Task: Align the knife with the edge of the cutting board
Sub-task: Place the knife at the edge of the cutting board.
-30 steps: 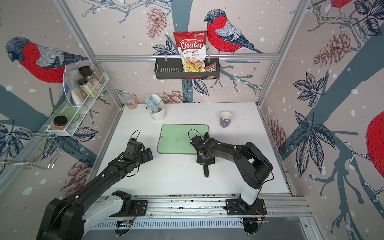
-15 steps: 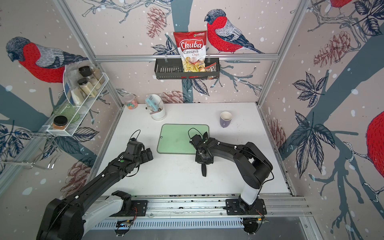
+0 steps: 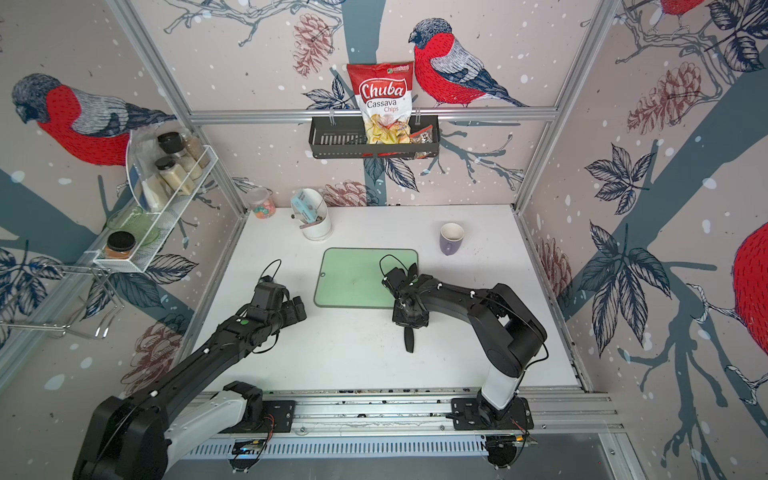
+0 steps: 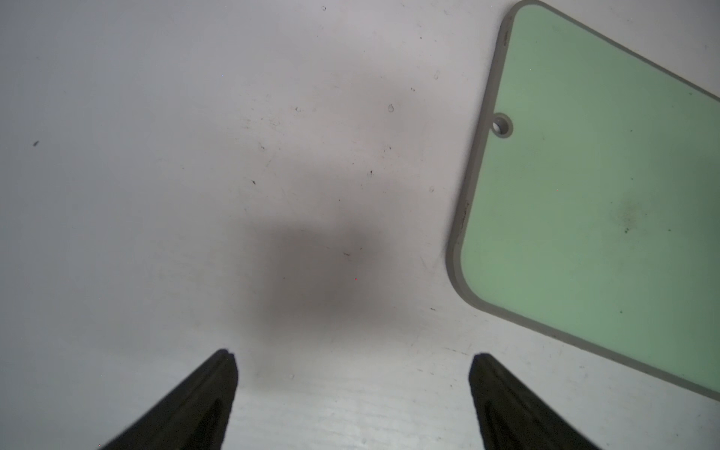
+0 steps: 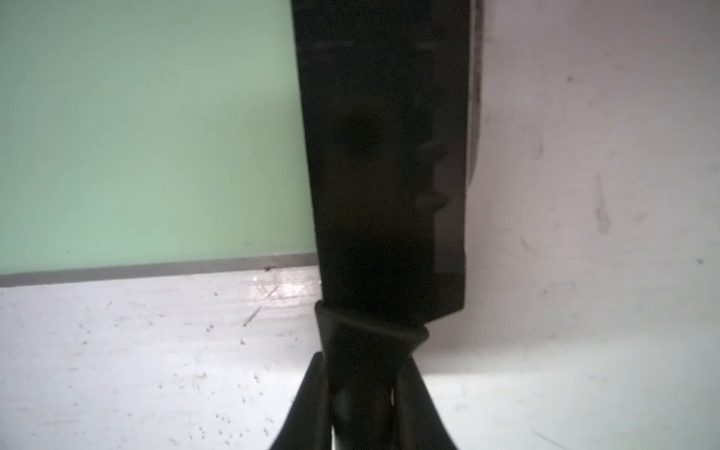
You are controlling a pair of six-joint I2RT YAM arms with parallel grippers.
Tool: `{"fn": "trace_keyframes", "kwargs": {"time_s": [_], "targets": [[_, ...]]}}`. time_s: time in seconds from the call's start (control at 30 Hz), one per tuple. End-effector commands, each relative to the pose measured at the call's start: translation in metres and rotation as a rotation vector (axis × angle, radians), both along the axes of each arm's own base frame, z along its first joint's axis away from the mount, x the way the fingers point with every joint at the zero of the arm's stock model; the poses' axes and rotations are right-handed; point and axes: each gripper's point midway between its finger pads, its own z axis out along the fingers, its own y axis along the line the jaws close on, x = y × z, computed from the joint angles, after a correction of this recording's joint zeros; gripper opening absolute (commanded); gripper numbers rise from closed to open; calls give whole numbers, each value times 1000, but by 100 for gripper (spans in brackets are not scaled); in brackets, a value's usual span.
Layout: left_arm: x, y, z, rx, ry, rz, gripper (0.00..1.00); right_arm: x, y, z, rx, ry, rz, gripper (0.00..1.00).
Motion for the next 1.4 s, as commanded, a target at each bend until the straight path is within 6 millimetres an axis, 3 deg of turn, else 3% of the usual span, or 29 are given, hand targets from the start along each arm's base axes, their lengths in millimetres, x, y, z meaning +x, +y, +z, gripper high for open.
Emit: {"fn": "trace_keyframes", "kwargs": {"time_s": [0.0,0.27,0.6,0.83,0.9,1.03,1.1,1.17,1.27,1.37], "targets": [[4,1,4,5,-24,4,95,1,-4,-1,-20,-1,-13,3],[4,0,4,4,-24,4,95,-2,-9,-6,-43,6,-19,5],[4,1,5,4,-30,5,95,-3,-10,-11,-45,17,-24,39],[4,0,5,4,-27,3,95,-5,-9,-13,-41,28,-30,52],[4,0,4,4,-26,1,95,-5,-9,-13,-40,29,-32,62],[4,0,5,5,-29,3,95,-5,-11,-7,-37,16,-34,92],[4,1,6,8,-30,5,95,-4,-13,3,-34,-15,-28,99],[4,3,8,12,-38,11,95,3,-18,26,-24,-96,-21,100],[4,7,18,20,-72,26,94,22,-28,80,9,-291,-16,100],[3,15,44,62,-166,49,93,44,-59,135,1,-515,-96,100]]}}
